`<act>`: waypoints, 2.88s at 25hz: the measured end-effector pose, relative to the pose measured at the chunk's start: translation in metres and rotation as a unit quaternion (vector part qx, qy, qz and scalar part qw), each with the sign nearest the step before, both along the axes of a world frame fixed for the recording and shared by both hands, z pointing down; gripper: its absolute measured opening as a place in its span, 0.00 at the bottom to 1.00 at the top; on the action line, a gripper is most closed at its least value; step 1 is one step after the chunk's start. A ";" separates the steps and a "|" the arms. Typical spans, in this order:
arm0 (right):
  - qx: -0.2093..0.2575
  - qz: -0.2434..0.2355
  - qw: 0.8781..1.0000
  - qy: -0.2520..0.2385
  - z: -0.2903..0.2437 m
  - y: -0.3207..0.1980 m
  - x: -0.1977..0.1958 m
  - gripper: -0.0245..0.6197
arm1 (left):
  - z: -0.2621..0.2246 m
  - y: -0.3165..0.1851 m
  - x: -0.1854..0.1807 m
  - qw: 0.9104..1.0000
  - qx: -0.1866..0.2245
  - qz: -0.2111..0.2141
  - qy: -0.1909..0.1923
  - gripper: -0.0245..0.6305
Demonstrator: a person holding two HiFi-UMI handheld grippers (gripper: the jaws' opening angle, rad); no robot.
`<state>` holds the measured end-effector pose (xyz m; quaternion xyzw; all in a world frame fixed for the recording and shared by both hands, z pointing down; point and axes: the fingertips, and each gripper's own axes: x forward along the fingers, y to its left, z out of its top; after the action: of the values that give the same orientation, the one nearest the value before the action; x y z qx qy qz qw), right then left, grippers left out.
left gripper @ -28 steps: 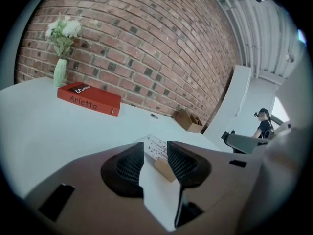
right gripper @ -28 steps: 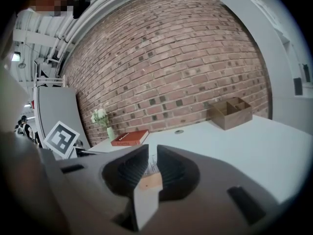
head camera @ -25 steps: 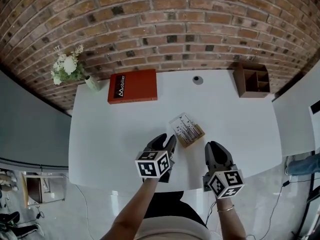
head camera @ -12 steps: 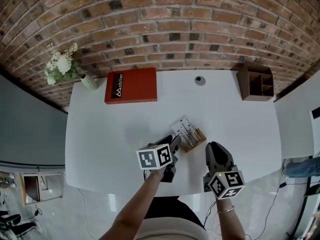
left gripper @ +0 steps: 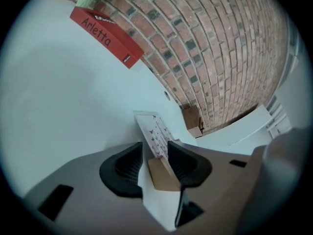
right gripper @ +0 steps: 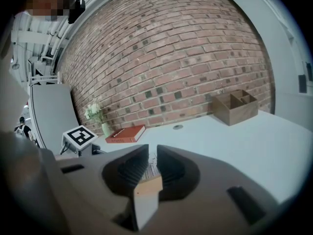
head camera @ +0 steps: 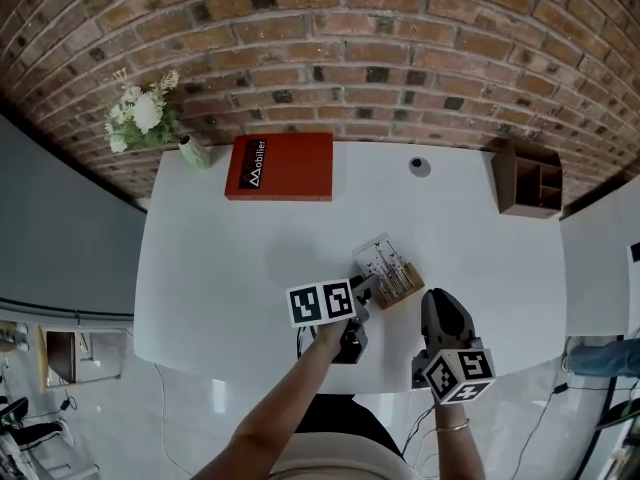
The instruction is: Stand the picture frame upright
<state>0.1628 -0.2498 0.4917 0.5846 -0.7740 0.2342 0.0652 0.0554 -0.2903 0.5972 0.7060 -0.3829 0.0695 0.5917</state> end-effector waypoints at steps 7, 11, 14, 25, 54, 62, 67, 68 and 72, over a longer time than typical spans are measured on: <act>0.001 -0.002 1.000 0.013 -0.002 -0.007 0.003 0.10 | 0.002 -0.005 0.004 0.999 -0.032 -0.005 0.033 0.26; -0.011 -0.017 0.999 0.028 0.002 -0.010 -0.001 0.10 | 0.004 -0.006 0.007 0.999 -0.043 0.001 0.032 0.24; -0.026 -0.030 0.998 0.043 0.009 -0.013 -0.004 0.10 | 0.007 -0.008 0.005 0.999 -0.045 0.000 0.018 0.18; -0.118 -0.117 0.980 0.107 0.039 -0.037 -0.013 0.13 | 0.007 -0.007 0.006 0.999 -0.047 0.001 0.018 0.17; -0.258 -0.182 0.926 0.207 0.094 -0.056 -0.022 0.15 | 0.005 -0.007 0.006 0.998 -0.044 0.029 0.016 0.17; -0.219 -0.136 0.946 0.196 0.084 -0.046 -0.016 0.14 | -0.010 -0.009 0.010 0.998 0.007 0.066 -0.009 0.14; -0.196 -0.102 0.958 0.181 0.079 -0.039 -0.011 0.12 | -0.021 -0.010 0.012 0.994 0.040 0.096 -0.039 0.12; -0.192 -0.096 0.960 0.180 0.078 -0.038 -0.010 0.12 | -0.022 -0.009 0.013 0.993 0.046 0.101 -0.046 0.12; -0.171 -0.078 0.966 0.178 0.074 -0.033 -0.008 0.12 | -0.028 -0.007 0.017 0.987 0.072 0.127 -0.064 0.12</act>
<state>0.1552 -0.2824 0.5656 0.5349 -0.7413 0.2494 0.3197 0.0729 -0.2971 0.5695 0.7836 -0.3313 0.1608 0.5003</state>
